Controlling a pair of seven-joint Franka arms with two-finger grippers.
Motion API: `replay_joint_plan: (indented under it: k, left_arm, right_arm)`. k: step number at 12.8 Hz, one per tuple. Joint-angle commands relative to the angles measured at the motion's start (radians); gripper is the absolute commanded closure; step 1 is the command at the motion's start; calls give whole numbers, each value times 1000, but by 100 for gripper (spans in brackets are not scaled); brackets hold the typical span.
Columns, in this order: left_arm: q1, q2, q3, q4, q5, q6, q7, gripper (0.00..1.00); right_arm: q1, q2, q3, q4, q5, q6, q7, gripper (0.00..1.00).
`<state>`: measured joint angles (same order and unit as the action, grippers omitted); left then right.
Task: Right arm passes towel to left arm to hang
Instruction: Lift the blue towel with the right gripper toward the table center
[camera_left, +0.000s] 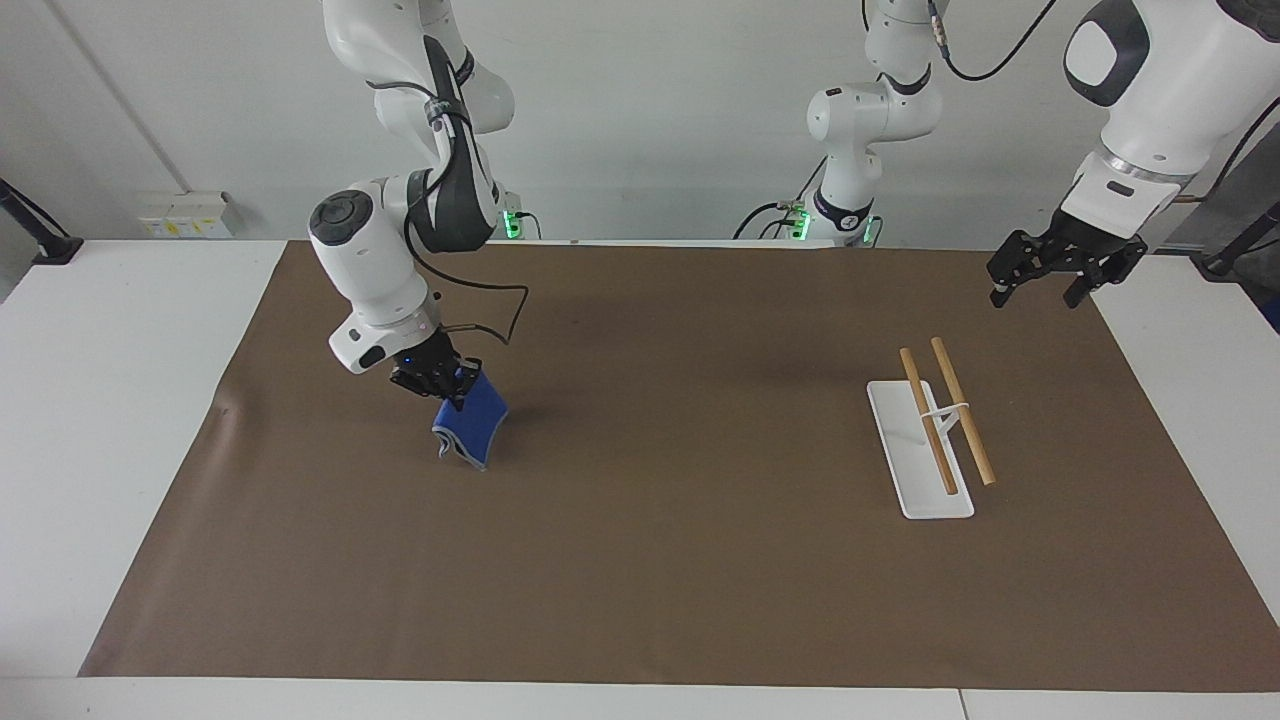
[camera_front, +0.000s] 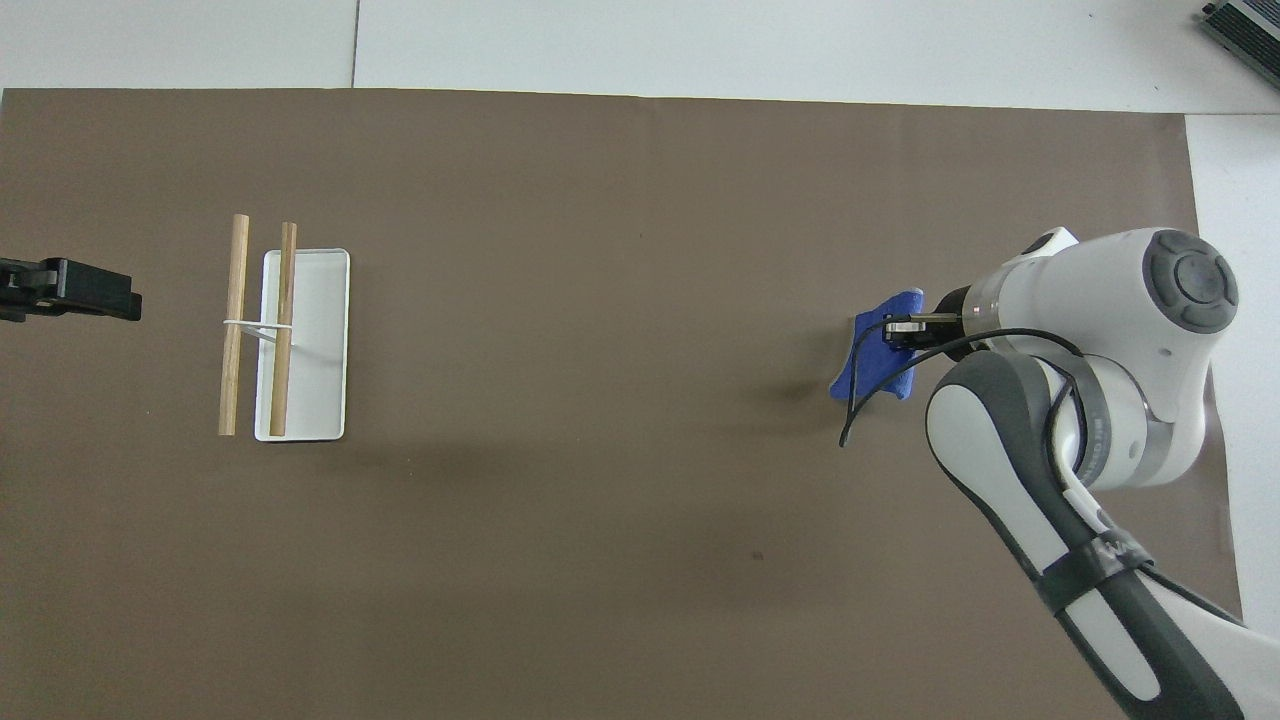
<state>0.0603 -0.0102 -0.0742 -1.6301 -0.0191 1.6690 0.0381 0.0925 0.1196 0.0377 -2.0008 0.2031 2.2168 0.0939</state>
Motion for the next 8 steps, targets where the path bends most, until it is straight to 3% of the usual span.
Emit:
replay_joint_plan:
  k: [1, 4, 8]
  left_arm:
    - [7, -24, -4, -27, 10, 11, -4, 0]
    - [-8, -24, -7, -33, -14, 44, -64, 0]
    - [-43, -24, -16, -74, -111, 214, -366, 0]
  right_arm:
    - [6, 6, 13, 100, 123, -68, 56, 100]
    - [7, -8, 14, 117, 304, -56, 73, 100]
    - [21, -6, 31, 108, 651, 23, 75, 100]
